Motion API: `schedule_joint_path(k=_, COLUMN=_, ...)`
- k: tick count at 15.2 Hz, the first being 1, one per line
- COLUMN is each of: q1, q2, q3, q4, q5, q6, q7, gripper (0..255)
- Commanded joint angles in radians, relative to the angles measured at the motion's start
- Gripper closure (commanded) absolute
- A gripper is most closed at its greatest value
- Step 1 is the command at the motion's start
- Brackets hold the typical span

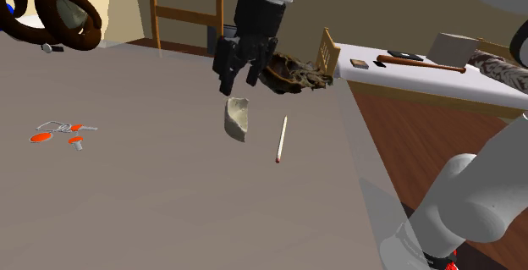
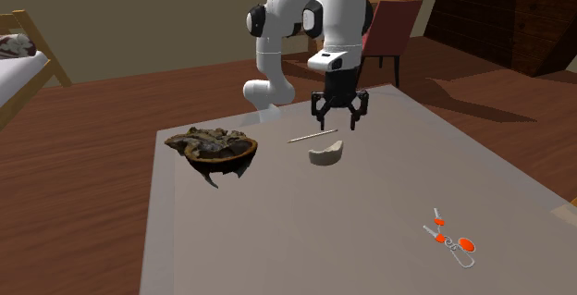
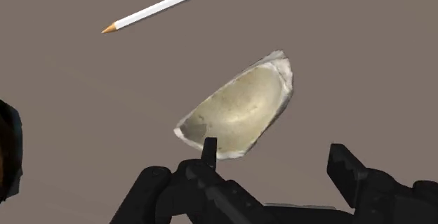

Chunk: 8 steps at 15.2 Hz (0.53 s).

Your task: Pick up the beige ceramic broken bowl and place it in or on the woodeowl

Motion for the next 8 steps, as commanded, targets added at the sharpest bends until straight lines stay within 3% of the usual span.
schedule_joint_path(k=1, q1=-0.041, q2=0.113, q3=0.027, q4=0.081, q5=0.003, q6=-0.072, q7=0.306, gripper=0)
schedule_joint_path(k=2, q1=-0.052, q2=0.157, q3=0.027, q4=0.108, q5=0.018, q6=-0.098, q7=0.437, gripper=0)
schedule_joint_path(k=8, q1=-0.044, q2=0.145, q3=0.021, q4=0.015, q5=0.025, q6=-0.015, q7=0.432, gripper=0)
